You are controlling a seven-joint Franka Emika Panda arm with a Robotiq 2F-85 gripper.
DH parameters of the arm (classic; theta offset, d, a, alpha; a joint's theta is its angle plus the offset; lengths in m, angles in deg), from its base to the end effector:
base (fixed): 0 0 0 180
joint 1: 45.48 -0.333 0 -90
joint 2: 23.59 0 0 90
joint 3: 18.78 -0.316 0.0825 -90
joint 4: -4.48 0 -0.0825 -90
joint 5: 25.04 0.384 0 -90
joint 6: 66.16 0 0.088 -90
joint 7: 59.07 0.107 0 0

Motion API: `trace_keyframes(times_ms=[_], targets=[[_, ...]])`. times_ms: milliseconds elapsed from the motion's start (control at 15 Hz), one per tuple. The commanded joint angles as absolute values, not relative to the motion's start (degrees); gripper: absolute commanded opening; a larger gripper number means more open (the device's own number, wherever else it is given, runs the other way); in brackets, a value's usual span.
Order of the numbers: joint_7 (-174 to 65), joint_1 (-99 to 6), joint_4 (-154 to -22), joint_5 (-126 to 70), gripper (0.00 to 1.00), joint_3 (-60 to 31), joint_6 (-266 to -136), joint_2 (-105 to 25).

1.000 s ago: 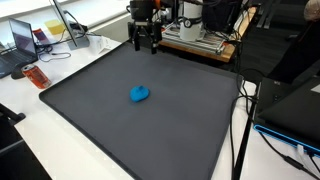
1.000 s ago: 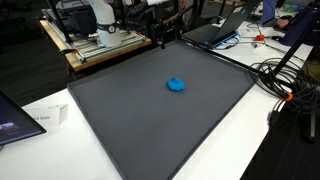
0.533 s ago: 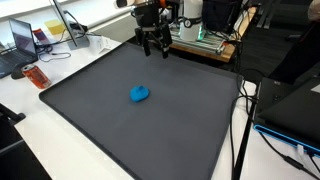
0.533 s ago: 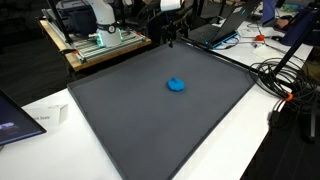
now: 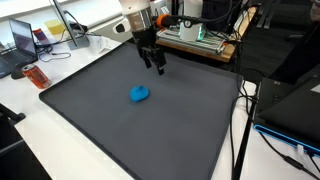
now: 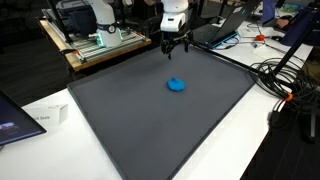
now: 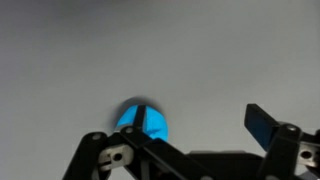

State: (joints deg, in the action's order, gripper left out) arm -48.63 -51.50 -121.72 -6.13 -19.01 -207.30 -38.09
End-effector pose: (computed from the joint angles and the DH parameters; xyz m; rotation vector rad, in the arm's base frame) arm 0.5516 0.0599 0.2670 -2.8941 0.4825 0.0337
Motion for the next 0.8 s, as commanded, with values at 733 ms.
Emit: trace_keyframes(times_ms=[733], targets=[[-18.37, -55.81, -113.78, -15.36, 1.00, -13.24, -212.66, -51.01]])
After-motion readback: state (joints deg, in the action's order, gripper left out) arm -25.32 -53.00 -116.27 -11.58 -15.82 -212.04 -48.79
